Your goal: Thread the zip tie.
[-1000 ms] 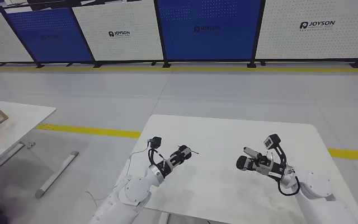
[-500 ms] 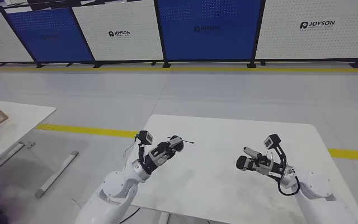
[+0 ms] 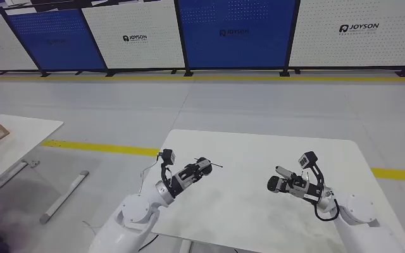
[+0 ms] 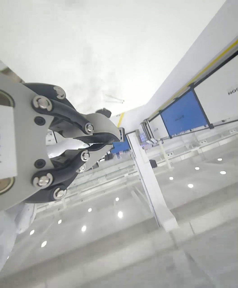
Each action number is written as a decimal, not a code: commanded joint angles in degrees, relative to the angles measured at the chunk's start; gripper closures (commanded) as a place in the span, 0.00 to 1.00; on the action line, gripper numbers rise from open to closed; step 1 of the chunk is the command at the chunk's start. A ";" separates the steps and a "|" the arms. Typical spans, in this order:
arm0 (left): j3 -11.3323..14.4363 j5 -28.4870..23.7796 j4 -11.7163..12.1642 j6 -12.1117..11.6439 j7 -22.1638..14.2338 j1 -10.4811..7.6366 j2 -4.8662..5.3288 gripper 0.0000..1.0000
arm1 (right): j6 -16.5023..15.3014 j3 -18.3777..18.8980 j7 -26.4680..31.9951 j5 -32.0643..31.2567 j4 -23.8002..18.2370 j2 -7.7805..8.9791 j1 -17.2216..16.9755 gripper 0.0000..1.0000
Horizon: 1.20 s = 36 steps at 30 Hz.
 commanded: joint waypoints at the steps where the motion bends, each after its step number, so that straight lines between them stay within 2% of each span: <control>1: 1.38 5.49 0.93 1.08 1.41 -0.95 -0.05 1.00 | 0.00 0.00 0.00 0.00 0.00 0.00 0.00 0.00; 5: 4.27 14.05 2.51 1.02 4.61 -2.11 -0.25 1.00 | 0.00 0.00 0.00 0.00 0.00 0.00 0.00 0.00; 6: 4.81 14.68 2.65 0.66 5.84 -2.20 -0.37 1.00 | 0.00 0.00 0.00 0.00 0.00 0.00 0.00 0.00; 25: 4.99 14.14 2.58 0.60 6.62 -2.33 -0.48 1.00 | 0.00 0.00 0.00 0.00 0.00 0.00 0.00 0.00; 29: 3.60 6.59 1.27 -3.84 8.84 -1.60 -0.78 1.00 | 0.00 0.00 0.00 0.00 0.00 0.00 0.00 0.00; 31: 2.50 2.62 0.65 -7.82 9.80 -0.89 -0.91 1.00 | 0.00 0.00 0.00 0.00 0.00 0.00 0.00 0.00; 33: 1.90 -2.05 0.32 -10.75 8.35 -0.16 -0.96 1.00 | 0.00 0.00 0.00 0.00 0.00 0.00 0.00 0.00; 35: 0.54 -6.28 -0.28 -10.83 5.33 0.21 -0.87 1.00 | 0.00 0.00 0.00 0.00 0.00 0.00 0.00 0.00; 36: 0.54 -6.28 -0.28 -10.83 5.33 0.21 -0.87 1.00 | 0.00 0.00 0.00 0.00 0.00 0.00 0.00 0.00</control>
